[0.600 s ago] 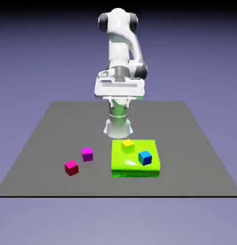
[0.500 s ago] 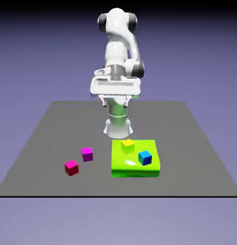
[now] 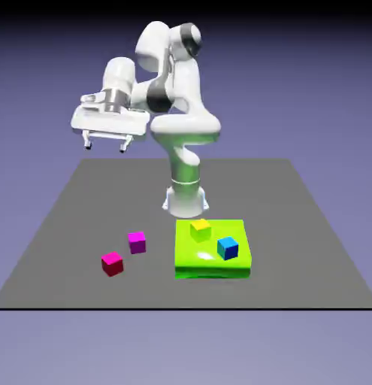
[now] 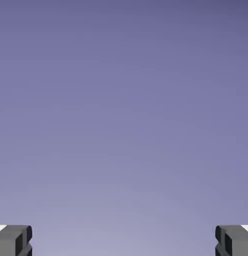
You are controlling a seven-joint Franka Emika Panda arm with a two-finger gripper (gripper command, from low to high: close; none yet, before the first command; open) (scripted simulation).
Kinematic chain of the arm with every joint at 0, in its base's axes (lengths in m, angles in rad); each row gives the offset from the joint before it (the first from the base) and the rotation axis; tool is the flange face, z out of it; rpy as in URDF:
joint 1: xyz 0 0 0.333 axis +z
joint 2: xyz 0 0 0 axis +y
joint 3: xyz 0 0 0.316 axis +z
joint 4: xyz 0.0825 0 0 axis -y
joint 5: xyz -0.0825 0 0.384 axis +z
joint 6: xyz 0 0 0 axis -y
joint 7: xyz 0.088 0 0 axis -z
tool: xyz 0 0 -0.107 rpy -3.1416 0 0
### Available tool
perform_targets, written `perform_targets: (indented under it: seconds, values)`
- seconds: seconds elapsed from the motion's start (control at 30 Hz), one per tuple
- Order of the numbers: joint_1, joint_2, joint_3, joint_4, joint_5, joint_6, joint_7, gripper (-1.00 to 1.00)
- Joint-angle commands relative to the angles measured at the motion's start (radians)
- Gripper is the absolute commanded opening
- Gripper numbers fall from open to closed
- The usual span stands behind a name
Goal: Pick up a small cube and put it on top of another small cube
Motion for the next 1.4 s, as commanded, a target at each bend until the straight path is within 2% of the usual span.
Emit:
perform_targets:
  seconds: [0.0, 1.37]
  values:
    - [-0.001, -0.013, -0.036, -0.001, -0.009, -0.006, -0.028, 0.00]
    - [-0.030, -0.560, -1.522, -0.028, -0.377, -0.244, -1.163, 0.00]
